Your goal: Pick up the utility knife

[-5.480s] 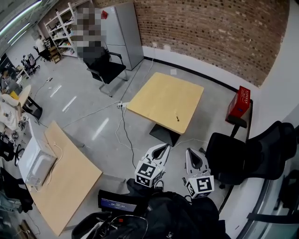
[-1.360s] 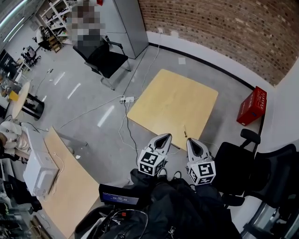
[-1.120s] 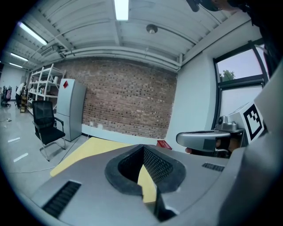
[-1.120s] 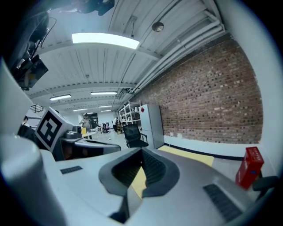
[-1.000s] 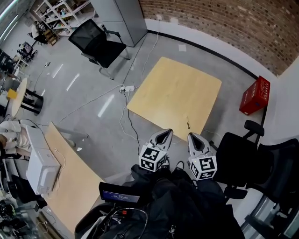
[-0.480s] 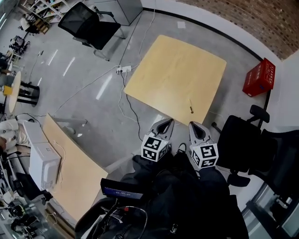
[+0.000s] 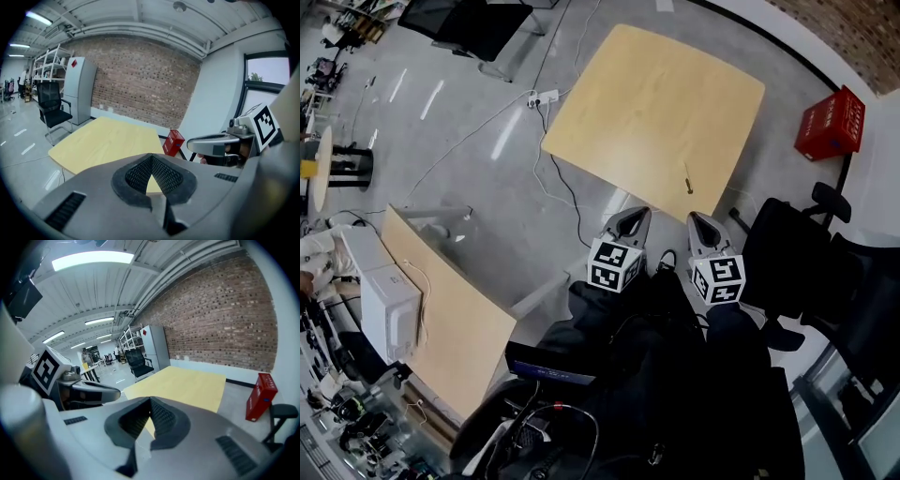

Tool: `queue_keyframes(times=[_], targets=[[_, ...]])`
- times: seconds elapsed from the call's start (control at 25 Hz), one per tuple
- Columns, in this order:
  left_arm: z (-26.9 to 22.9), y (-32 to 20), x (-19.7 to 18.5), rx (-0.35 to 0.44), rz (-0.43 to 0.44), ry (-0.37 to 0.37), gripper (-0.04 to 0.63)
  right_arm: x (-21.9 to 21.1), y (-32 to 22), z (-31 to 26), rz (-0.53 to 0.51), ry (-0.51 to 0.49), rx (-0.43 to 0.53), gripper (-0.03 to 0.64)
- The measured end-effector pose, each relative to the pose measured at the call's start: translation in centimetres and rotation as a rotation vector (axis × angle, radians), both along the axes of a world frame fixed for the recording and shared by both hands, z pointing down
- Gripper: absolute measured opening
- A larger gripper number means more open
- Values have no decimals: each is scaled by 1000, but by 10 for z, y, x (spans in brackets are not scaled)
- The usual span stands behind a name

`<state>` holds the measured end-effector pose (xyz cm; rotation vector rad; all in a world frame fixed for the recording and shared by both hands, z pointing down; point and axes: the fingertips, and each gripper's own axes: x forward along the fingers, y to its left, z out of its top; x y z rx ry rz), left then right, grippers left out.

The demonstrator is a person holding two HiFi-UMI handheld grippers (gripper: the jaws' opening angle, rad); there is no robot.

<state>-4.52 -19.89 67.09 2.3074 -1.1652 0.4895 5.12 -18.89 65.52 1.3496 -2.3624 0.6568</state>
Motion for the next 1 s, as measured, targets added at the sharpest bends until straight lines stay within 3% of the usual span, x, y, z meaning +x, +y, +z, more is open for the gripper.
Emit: queue_keyframes(times=[0.36, 1.0], targets=[[49, 14, -2, -131, -17, -22, 0, 6, -2, 49, 3, 19, -107, 5], [94, 17, -8, -210, -27, -34, 0, 22, -36, 120, 41, 125, -206, 5]])
